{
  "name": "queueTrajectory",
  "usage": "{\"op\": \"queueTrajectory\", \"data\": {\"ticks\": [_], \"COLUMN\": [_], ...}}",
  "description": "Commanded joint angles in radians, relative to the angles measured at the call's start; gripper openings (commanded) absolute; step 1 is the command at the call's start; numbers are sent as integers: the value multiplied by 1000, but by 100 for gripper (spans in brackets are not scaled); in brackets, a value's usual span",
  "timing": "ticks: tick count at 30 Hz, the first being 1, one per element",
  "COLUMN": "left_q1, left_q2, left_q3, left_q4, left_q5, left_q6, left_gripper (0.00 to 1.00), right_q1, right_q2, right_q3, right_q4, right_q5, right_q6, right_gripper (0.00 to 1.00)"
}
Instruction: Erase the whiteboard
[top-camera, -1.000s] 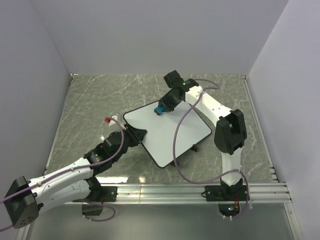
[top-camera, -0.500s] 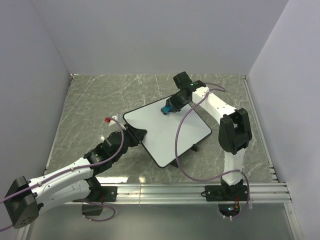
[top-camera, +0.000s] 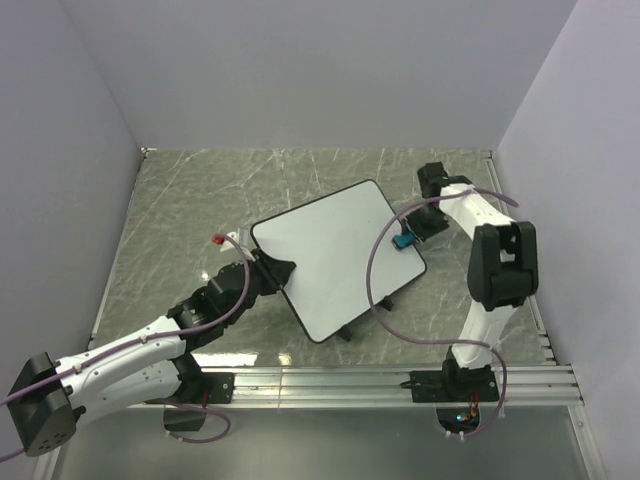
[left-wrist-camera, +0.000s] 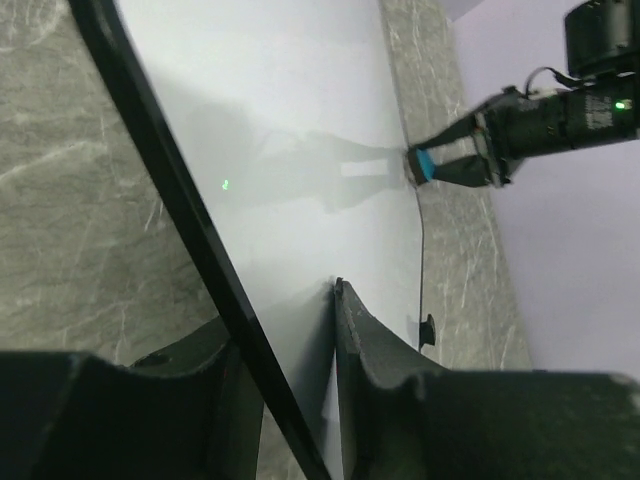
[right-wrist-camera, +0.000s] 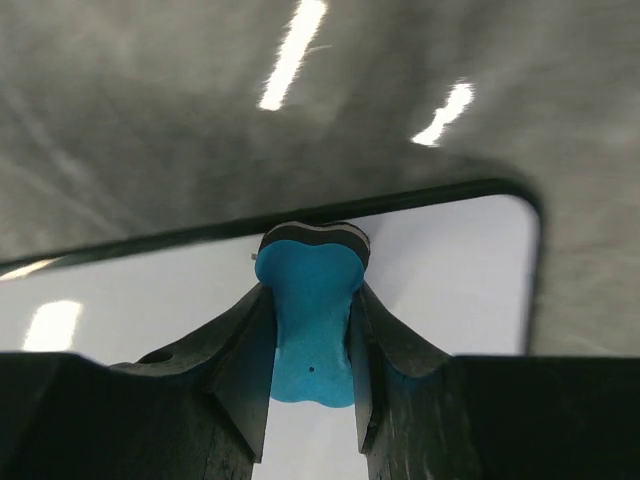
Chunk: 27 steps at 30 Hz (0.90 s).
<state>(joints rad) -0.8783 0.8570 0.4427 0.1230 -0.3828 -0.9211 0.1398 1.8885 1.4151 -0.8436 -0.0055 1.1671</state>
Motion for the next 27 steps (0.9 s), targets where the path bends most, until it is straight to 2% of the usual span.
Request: {"op": "queueTrajectory", "data": {"ticks": [1, 4, 5, 6, 11, 12, 18, 21, 27], "left_q1": [-16, -14, -14, -14, -16, -21, -65, -126, -238], "left_q2": [11, -1, -3, -4, 13, 14, 33, 48, 132], "left_q3": [-33, -39, -41, -44, -41, -41, -45, -44, -12], "left_q4": [-246, -238, -234, -230, -214, -209, -187, -187, -212], "left_q5": [21, 2, -1, -11, -25, -33, -96, -152, -270], "left_q6": [202, 203, 205, 205, 212, 214, 209, 197, 156], "left_gripper": [0, 0, 0, 0, 0, 0, 0, 0, 0], "right_q1": [-55, -103, -112, -118, -129, -128, -128, -128, -128], "right_q2": [-155, -267, -316, -339, -449, -485, -623, -687, -883], "right_q3": [-80, -165, -191, -238, -376, -418, -553, -616, -732], "right_q4": [-83, -81, -75, -72, -40, -34, -18, -8, 61], "right_q5": [108, 150, 150, 151, 133, 127, 133, 115, 9], "right_q6": [-58, -76, -80, -80, -81, -83, -109, -113, -115], "right_gripper": [0, 2, 6, 15, 33, 43, 63, 67, 68]}}
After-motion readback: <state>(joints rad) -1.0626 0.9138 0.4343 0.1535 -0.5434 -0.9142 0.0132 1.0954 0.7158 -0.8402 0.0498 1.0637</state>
